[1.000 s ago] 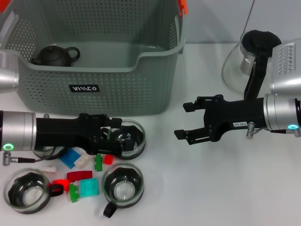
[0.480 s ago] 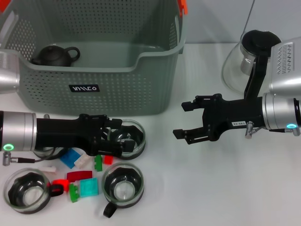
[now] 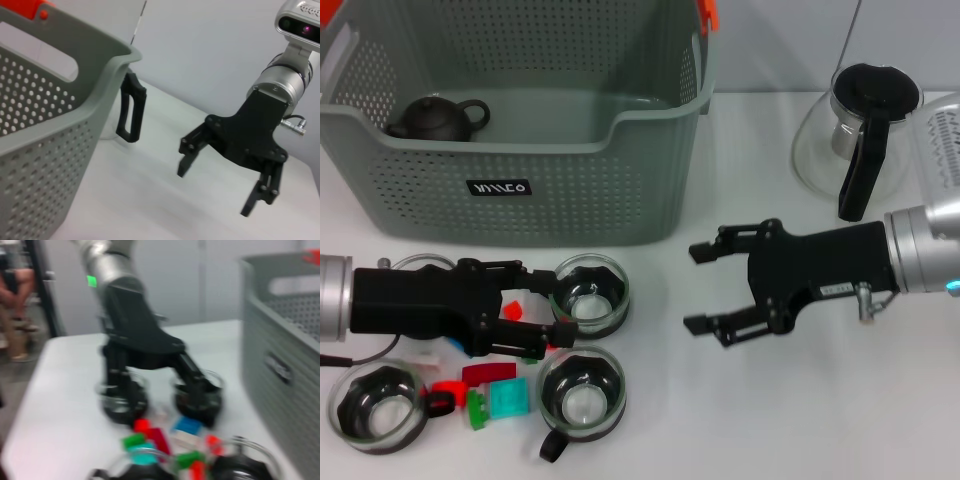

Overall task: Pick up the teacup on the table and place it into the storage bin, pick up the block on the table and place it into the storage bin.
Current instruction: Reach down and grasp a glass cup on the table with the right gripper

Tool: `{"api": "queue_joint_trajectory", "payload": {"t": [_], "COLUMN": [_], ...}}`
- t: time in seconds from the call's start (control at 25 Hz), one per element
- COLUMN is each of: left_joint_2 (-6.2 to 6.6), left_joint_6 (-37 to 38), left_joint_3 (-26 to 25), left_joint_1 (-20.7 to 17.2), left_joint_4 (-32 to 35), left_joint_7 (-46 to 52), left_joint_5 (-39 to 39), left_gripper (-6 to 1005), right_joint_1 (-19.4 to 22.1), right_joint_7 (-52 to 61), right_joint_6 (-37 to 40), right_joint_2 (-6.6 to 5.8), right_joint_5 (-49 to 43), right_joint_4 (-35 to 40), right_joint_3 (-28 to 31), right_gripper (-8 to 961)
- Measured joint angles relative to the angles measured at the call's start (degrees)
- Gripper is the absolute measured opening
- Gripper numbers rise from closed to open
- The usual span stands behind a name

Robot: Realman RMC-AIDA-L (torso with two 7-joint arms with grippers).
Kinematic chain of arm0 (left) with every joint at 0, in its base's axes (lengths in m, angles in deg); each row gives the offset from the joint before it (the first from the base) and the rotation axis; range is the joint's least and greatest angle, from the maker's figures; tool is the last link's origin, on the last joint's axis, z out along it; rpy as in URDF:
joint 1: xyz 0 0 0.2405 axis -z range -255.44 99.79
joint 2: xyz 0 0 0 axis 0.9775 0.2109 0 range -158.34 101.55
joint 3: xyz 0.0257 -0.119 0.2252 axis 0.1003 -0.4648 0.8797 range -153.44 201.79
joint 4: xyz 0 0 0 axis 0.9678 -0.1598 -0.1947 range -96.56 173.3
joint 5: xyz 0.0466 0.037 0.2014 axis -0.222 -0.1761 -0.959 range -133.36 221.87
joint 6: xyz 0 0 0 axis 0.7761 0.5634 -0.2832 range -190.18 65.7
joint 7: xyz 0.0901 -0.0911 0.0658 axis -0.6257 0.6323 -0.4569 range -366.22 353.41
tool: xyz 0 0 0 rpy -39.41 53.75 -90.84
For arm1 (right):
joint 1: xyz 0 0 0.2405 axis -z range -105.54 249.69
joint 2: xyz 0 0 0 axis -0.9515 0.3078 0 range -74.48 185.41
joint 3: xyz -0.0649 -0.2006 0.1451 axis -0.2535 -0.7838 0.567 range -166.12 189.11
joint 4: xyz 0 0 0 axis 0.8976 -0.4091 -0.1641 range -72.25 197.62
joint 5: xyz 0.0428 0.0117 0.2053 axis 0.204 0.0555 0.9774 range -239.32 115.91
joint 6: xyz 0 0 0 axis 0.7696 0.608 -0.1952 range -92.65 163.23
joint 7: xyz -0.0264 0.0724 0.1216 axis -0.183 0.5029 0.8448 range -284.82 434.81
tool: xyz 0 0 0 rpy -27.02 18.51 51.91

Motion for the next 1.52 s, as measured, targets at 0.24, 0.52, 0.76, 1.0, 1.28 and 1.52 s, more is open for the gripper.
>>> {"api": "queue_joint_trajectory", "payload": {"t": [0.24, 0.52, 0.76, 1.0, 1.28, 1.52], "left_joint_2": [0.03, 0.49, 0.42, 0.24, 0.23, 0.22], "left_joint_6": [0.02, 0.24, 0.05, 0.33, 0.24, 0.11], "left_joint_3": [-0.69, -2.54, -3.44, -3.48, -3.49, -3.48], "left_joint_1": [-0.45, -0.88, -1.84, -2.05, -1.99, -1.85], "left_joint_4": [0.46, 1.35, 1.86, 1.88, 1.85, 1.68], "left_joint_7": [0.28, 1.03, 1.76, 1.9, 1.91, 1.91], "left_joint_5": [-0.43, -2.32, -3.08, -3.1, -3.1, -3.1], "left_gripper": [890, 890, 891, 891, 891, 891], "right_joint_1": [-0.24, -3.61, -6.67, -8.3, -10.74, -11.6], "right_joint_7": [-0.23, 0.74, 0.91, 1.26, 6.05, 6.84], "right_joint_6": [6.39, 6.38, 5.52, 2.97, -3.88, -8.47], "right_joint_2": [0.37, 0.59, 0.92, 1.16, 1.33, 1.5], "right_joint_5": [-1.3, -1.42, -1.16, -1.05, 0.93, 3.81], "right_joint_4": [5.34, 7.97, 8.03, 8.04, 8.09, 8.21], "right_joint_3": [-5.57, -14.75, -21.39, -27.03, -36.09, -43.22], "right_gripper": [881, 881, 882, 882, 882, 881]}}
